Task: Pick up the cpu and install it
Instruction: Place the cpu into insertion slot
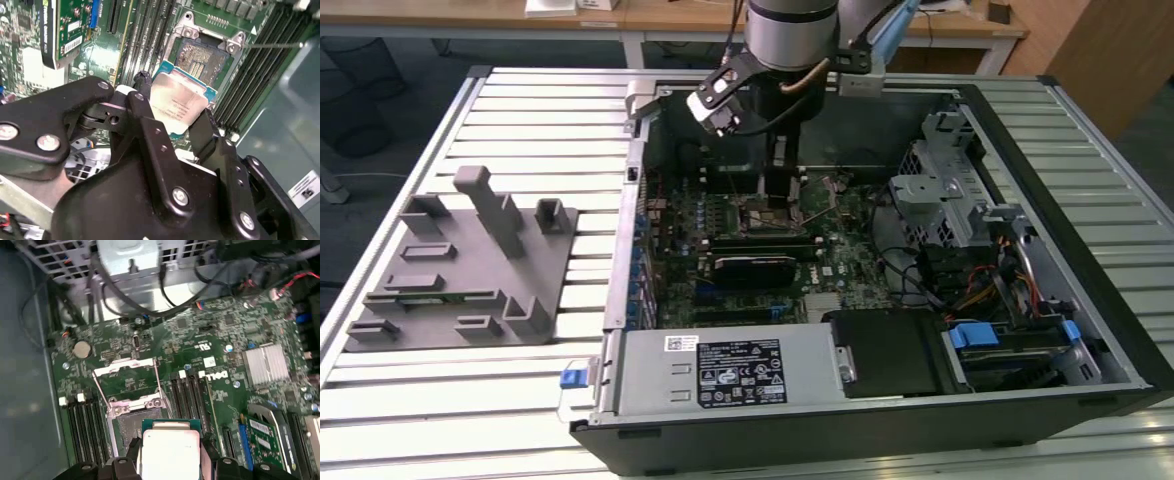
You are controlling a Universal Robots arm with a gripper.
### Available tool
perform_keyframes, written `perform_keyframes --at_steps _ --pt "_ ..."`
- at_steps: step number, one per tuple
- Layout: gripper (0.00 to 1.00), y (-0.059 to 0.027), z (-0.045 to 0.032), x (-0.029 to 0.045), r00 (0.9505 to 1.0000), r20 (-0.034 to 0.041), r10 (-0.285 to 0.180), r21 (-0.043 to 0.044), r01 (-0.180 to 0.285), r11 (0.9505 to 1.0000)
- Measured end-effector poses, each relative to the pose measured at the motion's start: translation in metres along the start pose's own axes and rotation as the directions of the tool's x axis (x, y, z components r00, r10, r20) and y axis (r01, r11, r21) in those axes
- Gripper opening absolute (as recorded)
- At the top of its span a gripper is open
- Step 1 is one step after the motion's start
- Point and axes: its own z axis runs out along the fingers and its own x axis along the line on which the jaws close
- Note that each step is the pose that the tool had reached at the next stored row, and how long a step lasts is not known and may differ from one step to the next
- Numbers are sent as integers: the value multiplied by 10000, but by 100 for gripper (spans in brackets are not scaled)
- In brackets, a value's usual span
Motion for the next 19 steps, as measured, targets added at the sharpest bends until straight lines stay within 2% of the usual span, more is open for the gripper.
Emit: perform_keyframes --at_steps 4,19 --pt "55 0 4 0 9978 -31 -670 -11 670 9978" --pt "55 0 4 0 9974 -34 -720 -13 720 9974"
